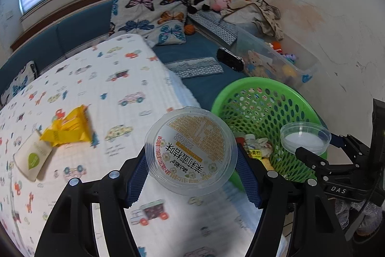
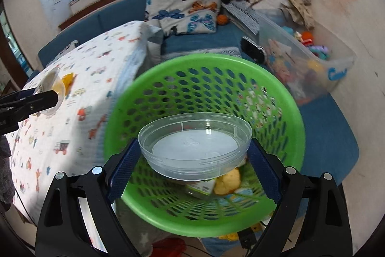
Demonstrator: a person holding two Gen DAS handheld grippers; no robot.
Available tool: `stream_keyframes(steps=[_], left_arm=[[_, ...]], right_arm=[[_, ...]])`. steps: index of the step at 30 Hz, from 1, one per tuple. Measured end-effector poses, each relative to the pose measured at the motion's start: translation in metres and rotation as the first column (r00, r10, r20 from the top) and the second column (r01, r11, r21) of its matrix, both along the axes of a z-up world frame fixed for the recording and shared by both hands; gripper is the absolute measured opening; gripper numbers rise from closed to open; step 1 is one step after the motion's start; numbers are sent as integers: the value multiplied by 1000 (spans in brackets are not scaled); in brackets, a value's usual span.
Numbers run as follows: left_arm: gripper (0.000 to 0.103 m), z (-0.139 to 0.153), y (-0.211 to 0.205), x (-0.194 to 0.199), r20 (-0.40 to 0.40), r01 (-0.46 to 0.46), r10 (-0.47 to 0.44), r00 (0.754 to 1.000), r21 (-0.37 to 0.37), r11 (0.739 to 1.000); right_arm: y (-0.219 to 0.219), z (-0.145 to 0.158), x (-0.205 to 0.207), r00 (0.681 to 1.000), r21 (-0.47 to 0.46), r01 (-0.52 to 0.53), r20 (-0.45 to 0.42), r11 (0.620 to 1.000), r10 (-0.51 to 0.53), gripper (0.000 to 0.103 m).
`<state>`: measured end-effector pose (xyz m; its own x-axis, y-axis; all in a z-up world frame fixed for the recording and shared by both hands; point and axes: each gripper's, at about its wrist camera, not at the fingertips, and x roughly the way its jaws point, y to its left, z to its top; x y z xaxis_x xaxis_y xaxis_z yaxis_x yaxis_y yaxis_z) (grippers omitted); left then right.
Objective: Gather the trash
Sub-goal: 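Carry the tub and lid over the green basket and release both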
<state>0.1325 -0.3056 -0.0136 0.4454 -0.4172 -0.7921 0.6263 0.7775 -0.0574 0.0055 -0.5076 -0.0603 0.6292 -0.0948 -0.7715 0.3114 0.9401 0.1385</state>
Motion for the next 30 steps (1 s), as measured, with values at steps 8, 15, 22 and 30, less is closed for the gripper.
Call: stream_keyframes(steps=[8,15,22,30], left_arm=[[66,-4,-32,-8,0,55,-55,999,20,998],[66,-7,-54,-14,0,97,-97,995,31,995],[66,-11,-74,-19,-11,128,-128,992,34,991],[66,-24,-96,-26,-48,163,-162,986,38,986]], right_arm=[[-19,-13,-8,999,16,46,-29,999,-46,90],[-26,-16,-14,997,29,66,-33,997,-65,90],[-30,-9,-23,997,30,74,-11,997,-74,90],[-29,5,-40,997,0,81,18,997,-81,90]])
